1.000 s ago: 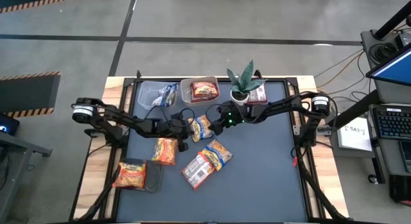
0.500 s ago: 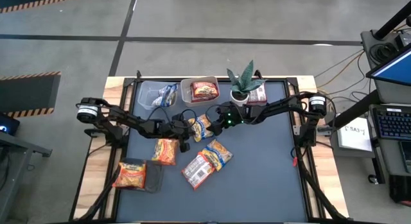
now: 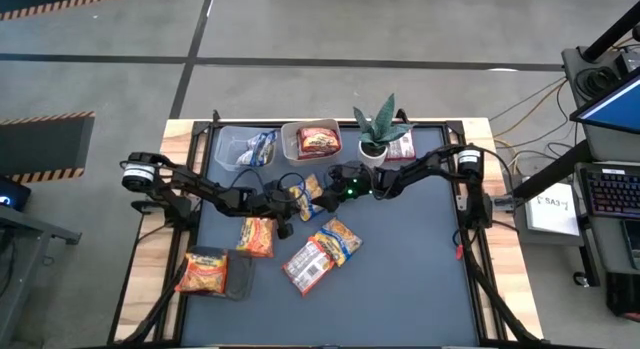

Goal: Sort Maruchan noodles
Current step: Put the noodle pack into the transparent bin

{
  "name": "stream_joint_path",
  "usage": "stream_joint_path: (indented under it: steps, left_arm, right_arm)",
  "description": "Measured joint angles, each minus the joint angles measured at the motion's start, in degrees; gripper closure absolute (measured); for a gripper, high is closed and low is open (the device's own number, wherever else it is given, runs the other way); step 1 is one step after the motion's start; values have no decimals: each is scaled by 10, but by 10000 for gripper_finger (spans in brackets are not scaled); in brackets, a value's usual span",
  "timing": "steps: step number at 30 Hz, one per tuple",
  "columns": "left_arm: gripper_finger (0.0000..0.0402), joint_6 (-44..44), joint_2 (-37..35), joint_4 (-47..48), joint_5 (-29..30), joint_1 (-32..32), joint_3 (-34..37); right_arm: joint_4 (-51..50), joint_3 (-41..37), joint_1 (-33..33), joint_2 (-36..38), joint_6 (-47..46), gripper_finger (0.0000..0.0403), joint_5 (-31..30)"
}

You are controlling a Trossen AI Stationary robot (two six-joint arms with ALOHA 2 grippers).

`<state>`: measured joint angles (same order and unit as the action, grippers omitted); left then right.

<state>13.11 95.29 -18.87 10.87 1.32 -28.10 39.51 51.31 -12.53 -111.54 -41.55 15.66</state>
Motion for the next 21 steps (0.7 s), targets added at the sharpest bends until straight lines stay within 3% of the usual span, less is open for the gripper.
stream_joint_path:
  steps: [7,21]
  left_arm:
    - [402,-1,0,-5,1,0,-3]
    - [402,-3,0,-22,1,0,-1]
  right_arm:
    - [9,1,0,-3,-7,75,5]
    - [7,1,0,-3,-28,204,7]
